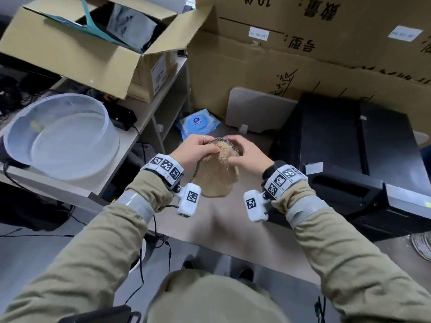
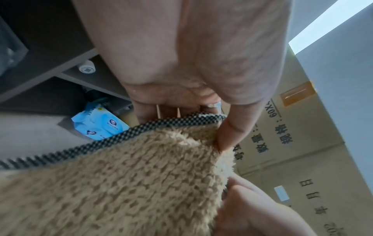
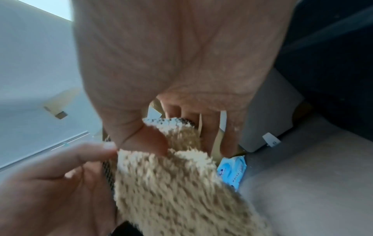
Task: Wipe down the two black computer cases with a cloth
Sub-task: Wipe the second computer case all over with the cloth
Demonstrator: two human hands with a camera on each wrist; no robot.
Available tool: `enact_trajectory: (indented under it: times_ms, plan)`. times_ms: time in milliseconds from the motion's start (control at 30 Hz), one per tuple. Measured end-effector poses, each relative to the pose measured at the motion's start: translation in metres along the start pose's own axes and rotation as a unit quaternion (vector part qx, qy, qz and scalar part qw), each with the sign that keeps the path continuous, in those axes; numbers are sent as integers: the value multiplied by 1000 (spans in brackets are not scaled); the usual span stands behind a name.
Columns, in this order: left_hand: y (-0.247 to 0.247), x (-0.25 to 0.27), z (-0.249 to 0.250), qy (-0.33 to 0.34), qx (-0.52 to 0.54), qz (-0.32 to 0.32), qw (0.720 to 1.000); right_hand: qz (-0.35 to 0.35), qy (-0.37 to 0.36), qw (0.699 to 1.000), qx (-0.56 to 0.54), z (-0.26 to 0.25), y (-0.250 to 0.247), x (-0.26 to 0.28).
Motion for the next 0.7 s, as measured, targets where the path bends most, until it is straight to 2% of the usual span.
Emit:
enact_trajectory:
  times_ms: [67,133,233,300,367,467,567,700]
  plan:
    - [-7,-5,-20,-26,-67,-11,997,-36,49,998,-28,19,13,5]
    - [-11,-7,-42,-42,-122,-28,991,-37,71,997,-9,37,18,9]
    - [-17,-12,-61,-26,-162,-24,986,64,70,991,92,53,1,3]
    - [-24,-21,-54,14,-160,15,987,128,50,987,79,45,-15,-2]
    - [-31,-30,-45,43,-132,50,989,163,29,983,80,36,-26,-6]
    - [-32,-42,-43,49,-103,62,992,199,41,977,67,43,-32,-11]
    - [-17,-42,-66,16,-91,35,995,165,115,974,103,75,-9,-8]
    - [1,-35,-169,-101,-186,-7,977,50,229,957,170,153,54,10]
Point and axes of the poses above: each hand's wrist, its own x-axis away from the middle knuckle, its own y-axis out of the palm, z = x × y, the point moved 9 cm from there along -x, towards the middle knuckle, and after that the axes turned 2 degrees about -z, right-handed, at the moved point
